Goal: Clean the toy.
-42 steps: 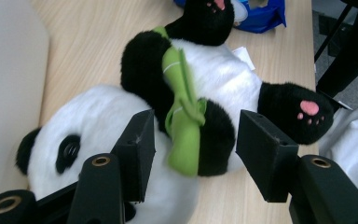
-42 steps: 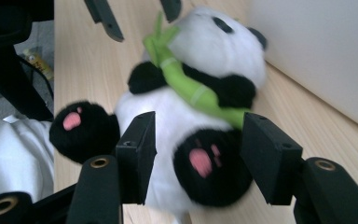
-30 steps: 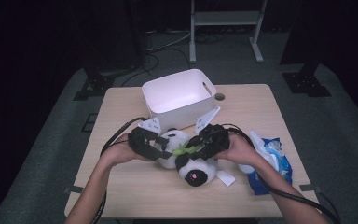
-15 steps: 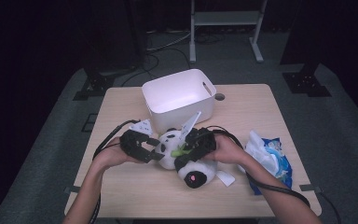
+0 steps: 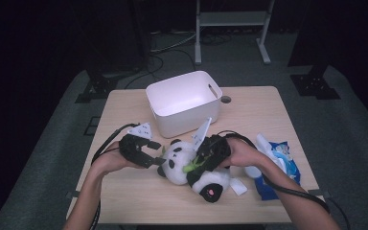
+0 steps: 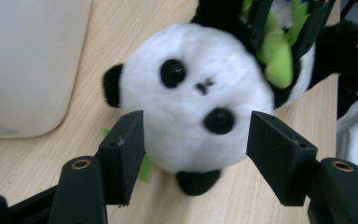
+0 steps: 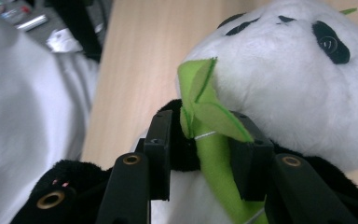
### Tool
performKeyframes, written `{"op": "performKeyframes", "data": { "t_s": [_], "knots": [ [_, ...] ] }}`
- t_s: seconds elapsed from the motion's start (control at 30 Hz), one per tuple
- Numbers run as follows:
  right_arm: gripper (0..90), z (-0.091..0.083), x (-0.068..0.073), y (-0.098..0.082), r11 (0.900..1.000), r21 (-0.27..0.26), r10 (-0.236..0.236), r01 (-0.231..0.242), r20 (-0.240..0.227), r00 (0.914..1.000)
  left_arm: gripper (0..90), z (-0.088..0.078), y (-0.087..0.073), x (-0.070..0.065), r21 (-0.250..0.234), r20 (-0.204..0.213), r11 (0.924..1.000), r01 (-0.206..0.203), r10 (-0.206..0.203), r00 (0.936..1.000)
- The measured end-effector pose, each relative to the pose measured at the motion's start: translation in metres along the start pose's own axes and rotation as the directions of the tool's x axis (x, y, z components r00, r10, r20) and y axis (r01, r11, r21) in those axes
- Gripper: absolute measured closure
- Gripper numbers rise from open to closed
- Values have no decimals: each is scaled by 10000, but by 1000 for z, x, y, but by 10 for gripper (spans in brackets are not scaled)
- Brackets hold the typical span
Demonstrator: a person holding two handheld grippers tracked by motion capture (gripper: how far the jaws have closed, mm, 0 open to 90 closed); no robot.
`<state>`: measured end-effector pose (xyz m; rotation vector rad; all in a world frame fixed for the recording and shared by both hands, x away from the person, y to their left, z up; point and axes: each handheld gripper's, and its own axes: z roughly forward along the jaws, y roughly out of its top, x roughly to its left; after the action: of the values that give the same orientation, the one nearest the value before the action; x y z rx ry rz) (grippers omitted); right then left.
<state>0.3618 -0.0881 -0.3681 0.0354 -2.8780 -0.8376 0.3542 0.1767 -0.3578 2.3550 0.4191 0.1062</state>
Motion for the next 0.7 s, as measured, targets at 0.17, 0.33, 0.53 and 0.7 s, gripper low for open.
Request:
{"op": "performKeyframes", "data": {
  "t_s": [0.17,0.33,0.53,0.7],
  "knots": [
    [563,-6,0,-8,9992,-120,384,-385,-114,9992,346,4,-1,0,-79,33,9999,67,-67,10000],
    [430,-12,-2,-7,9953,-538,815,-806,155,9966,341,8,-3,0,-97,60,9999,92,-92,9999],
    [388,-20,-9,0,9861,-1014,1392,-1317,701,9878,335,11,-6,-1,-28,90,10000,94,-94,9999],
    [393,-17,-16,7,9801,-1202,1701,-1578,995,9804,330,10,-8,-1,-3,60,9999,124,-124,9999]
  ]
}}
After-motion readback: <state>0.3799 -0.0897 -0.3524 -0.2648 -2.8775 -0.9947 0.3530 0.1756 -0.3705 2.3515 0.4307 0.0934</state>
